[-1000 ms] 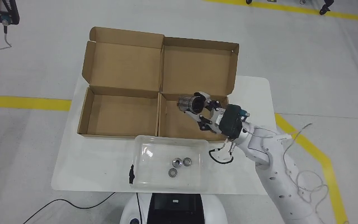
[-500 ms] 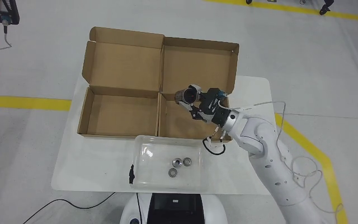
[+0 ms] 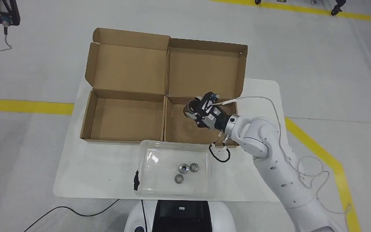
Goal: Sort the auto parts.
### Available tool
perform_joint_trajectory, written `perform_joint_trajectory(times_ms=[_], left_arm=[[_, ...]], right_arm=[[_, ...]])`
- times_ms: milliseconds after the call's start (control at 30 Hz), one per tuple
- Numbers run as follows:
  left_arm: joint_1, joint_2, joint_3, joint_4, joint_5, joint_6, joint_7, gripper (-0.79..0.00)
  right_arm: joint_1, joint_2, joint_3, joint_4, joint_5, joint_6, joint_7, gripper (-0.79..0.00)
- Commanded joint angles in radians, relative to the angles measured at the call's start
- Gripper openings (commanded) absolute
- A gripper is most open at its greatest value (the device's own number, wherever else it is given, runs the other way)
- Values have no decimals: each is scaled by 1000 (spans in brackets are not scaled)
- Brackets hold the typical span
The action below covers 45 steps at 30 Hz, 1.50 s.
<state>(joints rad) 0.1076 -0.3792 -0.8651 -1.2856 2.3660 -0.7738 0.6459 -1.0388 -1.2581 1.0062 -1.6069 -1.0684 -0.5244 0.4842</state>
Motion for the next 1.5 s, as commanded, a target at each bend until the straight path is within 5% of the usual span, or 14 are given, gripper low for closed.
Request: perform_joint_trajectory(times_ms=[0, 300, 833, 1000, 1233, 1367, 1467], left_arm=[[0, 0, 0, 0, 0, 0, 0, 0], [0, 0, 0, 0, 0, 0, 0, 0], [0, 0, 0, 0, 0, 0, 0, 0], [0, 0, 0, 0, 0, 0, 0, 0], [0, 0, 0, 0, 0, 0, 0, 0], [0, 0, 0, 0, 0, 0, 0, 0], [0, 0, 0, 0, 0, 0, 0, 0]], right_arm=[[37, -10, -33, 61, 8, 9, -6, -785], [149, -47, -122, 269, 30, 22, -37, -785], [258, -95, -234, 436, 62, -22, 45, -776], [283, -109, -260, 470, 66, -31, 58, -502], [300, -121, -277, 512, 67, -45, 57, -403], [304, -124, -278, 523, 69, -59, 53, -151], [302, -122, -270, 516, 68, -67, 51, -62]])
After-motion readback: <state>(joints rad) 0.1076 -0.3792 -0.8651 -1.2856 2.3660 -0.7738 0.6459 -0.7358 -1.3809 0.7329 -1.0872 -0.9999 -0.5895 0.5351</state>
